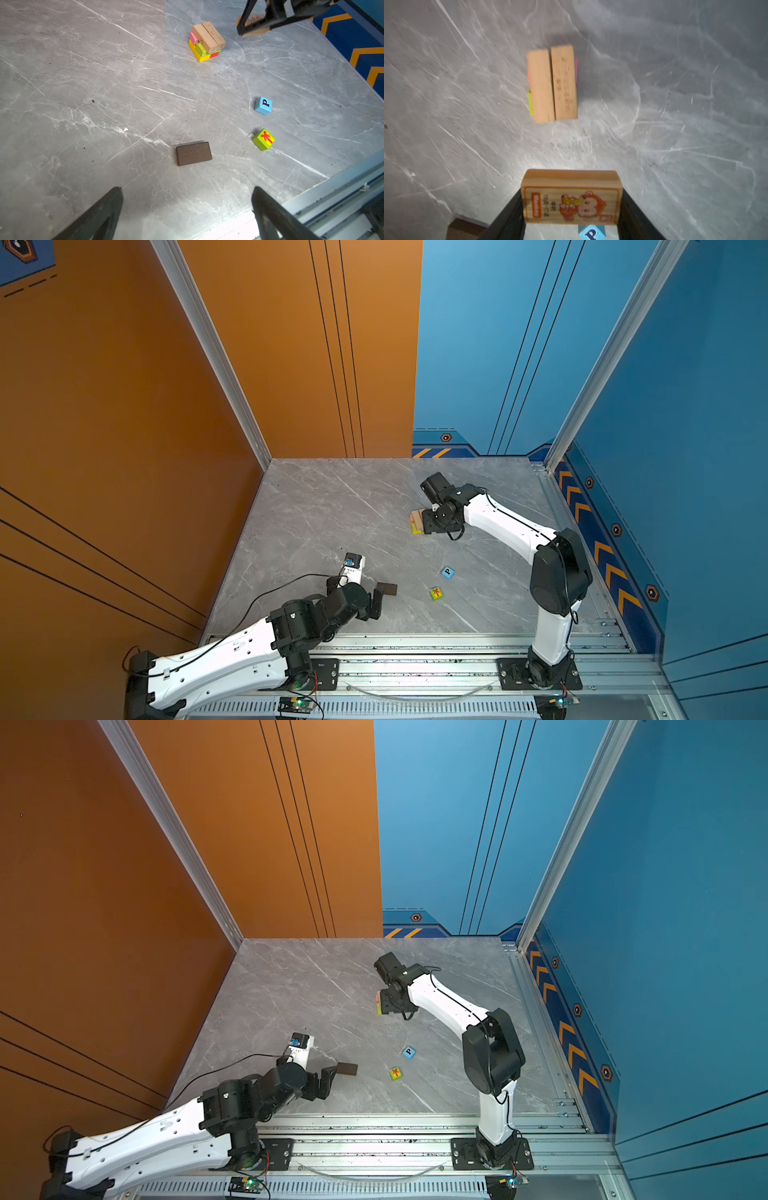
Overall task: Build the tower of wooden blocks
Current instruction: 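Lower the right gripper and close it on the monkey-printed block, then lift the monkey block and carry it over the two planks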
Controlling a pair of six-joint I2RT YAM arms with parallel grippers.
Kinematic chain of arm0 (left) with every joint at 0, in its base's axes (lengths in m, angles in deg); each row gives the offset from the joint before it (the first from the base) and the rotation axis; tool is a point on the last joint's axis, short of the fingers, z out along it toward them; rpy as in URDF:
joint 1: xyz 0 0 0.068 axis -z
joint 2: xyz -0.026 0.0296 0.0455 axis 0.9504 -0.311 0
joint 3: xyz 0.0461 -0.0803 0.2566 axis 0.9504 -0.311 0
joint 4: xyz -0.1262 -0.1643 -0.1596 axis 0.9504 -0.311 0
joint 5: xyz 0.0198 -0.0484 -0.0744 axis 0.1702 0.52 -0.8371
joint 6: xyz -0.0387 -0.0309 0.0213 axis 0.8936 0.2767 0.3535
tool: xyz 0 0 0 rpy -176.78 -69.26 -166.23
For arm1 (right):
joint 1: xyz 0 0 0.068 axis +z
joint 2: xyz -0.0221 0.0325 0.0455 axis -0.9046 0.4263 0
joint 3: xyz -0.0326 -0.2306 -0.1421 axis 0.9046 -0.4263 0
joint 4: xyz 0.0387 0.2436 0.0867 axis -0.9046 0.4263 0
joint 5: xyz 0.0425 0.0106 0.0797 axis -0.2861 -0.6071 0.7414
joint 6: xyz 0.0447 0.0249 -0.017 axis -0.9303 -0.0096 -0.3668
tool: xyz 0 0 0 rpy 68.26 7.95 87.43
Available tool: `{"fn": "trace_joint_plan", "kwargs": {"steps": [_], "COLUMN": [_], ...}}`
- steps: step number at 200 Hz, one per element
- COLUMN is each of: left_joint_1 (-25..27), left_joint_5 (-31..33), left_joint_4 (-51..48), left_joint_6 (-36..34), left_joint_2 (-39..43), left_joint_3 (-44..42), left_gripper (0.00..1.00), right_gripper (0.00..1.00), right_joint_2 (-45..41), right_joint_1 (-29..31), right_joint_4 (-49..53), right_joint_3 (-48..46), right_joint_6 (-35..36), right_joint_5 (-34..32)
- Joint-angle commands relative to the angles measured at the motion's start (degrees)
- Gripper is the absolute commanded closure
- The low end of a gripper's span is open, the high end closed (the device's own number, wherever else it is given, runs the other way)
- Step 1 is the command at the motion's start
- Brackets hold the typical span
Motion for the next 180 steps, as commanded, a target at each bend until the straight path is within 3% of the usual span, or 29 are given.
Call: {"fn": "trace_joint_plan", "kwargs": {"steps": [1,47,87,180], "left_joint_1": [-3.26,-10.3,-14.78,-17.18], "left_joint_5": [-3.61,-8.51,-12.49,-14.25], "left_joint_4": [0.07,2.05,4.14,4.47], "left_joint_6": [-3.31,-5.74,-6.6,-7.03], "left_joint_2": [-1.07,-3.29,-5.62,-5.92], "left_joint_3": [2.24,2.95,3.18,2.83], "left_gripper": [0.02,0.02,0.02,0.02], "right_gripper": [0.43,0.43,0.43,0.42], "right_joint_2": [5.19,15.62,20.45,25.03], "right_joint_1": [-1.14,-2.17,-2.31,-2.75], "right_joint_4": [5.09,9.3,11.71,12.35], "right_joint_3": [6.28,19.51,25.68,30.94], "right_joint_6": [2.84,5.0,5.82,6.71], "right_joint_5": [-0.09,1.35,2.32,4.15]}}
